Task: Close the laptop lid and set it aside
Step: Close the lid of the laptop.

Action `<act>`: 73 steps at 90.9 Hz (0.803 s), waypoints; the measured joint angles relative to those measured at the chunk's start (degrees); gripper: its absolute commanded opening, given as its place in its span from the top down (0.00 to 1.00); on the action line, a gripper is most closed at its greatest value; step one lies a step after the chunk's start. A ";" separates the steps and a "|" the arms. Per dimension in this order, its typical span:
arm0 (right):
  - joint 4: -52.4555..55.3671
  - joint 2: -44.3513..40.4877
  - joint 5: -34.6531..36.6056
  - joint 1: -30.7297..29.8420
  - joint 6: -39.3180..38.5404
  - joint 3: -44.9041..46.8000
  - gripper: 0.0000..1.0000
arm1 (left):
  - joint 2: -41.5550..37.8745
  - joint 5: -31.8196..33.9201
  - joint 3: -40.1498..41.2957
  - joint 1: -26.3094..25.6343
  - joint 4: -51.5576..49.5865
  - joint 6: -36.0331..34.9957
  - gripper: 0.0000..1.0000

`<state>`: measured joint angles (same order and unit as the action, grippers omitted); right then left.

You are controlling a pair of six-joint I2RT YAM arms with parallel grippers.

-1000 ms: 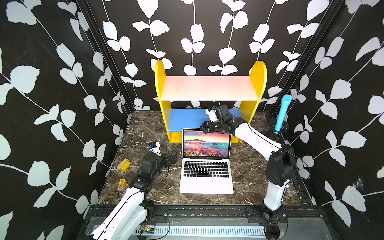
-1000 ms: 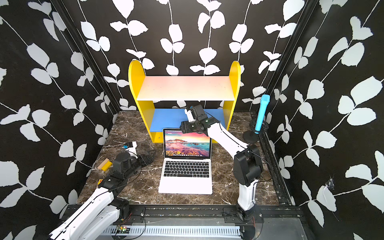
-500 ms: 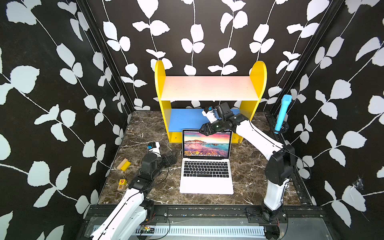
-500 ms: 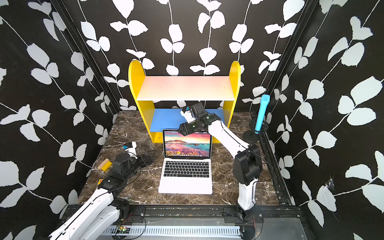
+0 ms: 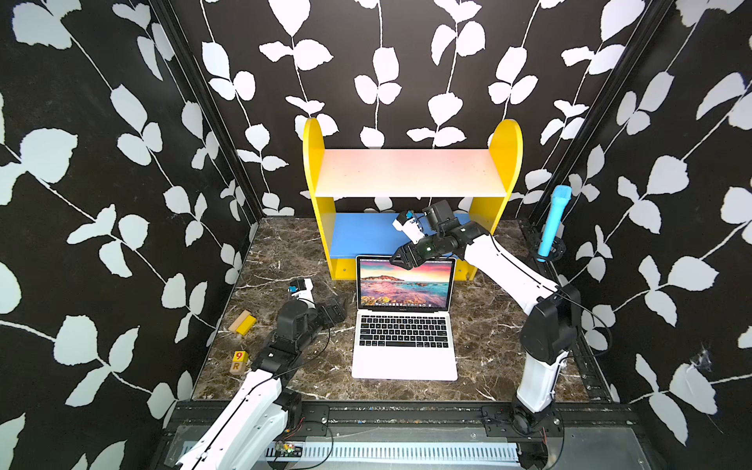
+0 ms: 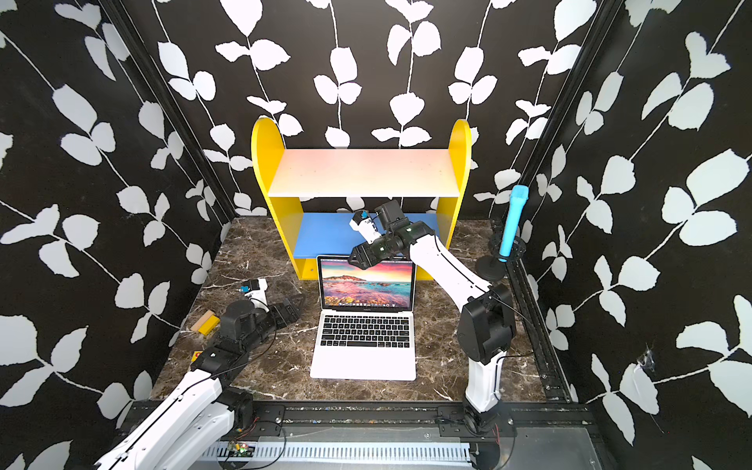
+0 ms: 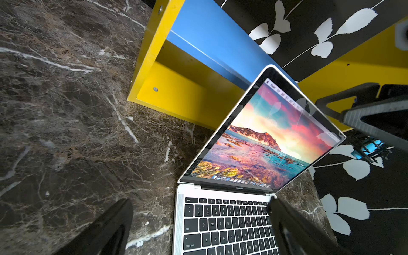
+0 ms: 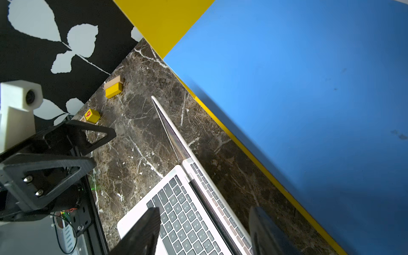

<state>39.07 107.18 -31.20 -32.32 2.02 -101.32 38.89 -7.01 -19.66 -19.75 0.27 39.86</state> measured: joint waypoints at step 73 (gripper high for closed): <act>3.74 -6.19 -2.99 -5.05 -3.80 7.54 0.38 | -2.62 0.66 0.00 -0.04 -1.42 -0.09 0.02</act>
<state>42.81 100.99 -34.20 -37.36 -1.78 -93.78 36.27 -6.35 -19.66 -19.79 -1.15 39.77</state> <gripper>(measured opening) 0.616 0.985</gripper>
